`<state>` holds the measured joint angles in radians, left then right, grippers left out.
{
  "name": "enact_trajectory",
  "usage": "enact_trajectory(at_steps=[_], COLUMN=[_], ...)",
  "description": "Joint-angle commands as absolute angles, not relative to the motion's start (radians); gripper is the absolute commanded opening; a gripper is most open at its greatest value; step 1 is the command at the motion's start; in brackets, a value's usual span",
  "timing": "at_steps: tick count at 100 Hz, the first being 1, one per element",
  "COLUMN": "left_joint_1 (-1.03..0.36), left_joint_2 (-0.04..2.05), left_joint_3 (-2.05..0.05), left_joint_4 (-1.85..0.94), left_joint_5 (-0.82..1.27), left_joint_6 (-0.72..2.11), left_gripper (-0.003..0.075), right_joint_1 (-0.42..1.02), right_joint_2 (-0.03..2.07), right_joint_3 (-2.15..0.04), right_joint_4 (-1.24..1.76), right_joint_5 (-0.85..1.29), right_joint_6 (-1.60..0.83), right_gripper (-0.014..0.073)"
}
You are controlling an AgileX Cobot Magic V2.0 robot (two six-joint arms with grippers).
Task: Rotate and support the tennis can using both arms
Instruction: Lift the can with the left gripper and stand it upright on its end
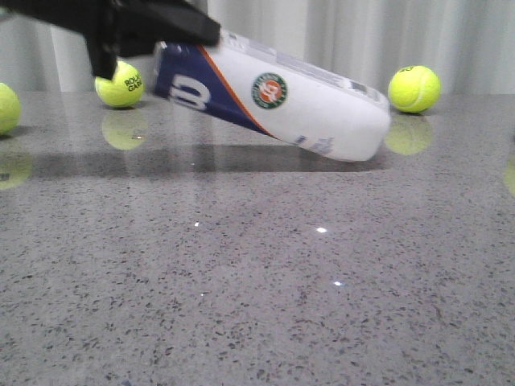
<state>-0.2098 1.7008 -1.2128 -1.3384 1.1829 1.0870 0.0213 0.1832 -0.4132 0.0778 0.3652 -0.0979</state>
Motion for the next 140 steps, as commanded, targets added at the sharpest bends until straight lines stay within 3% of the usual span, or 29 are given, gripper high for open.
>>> enact_trajectory(at_steps=[1,41,71,140], left_joint_1=[-0.213,-0.213,-0.215,-0.215], left_joint_2=[1.534,1.090,0.981,0.992], left_joint_3=[-1.251,-1.366,-1.348,-1.221], left_joint_4=[-1.294,-0.568,-0.191,-0.185], left_joint_5=[1.239,1.228,1.275,1.275], left_joint_6=[1.052,0.654,0.351,0.317], left_gripper=[-0.0021,-0.0021,-0.0021,-0.0016], right_joint_1=[0.016,0.016,0.016,0.016], right_joint_2=[0.194,0.194,0.194,0.194], right_joint_3=[-0.438,-0.438,-0.438,-0.438], right_joint_4=[0.082,0.082,0.082,0.082], right_joint_5=[0.291,0.291,0.291,0.291], right_joint_6=[-0.100,-0.100,-0.100,-0.100], right_gripper=[-0.0068,-0.0068,-0.0068,-0.0068])
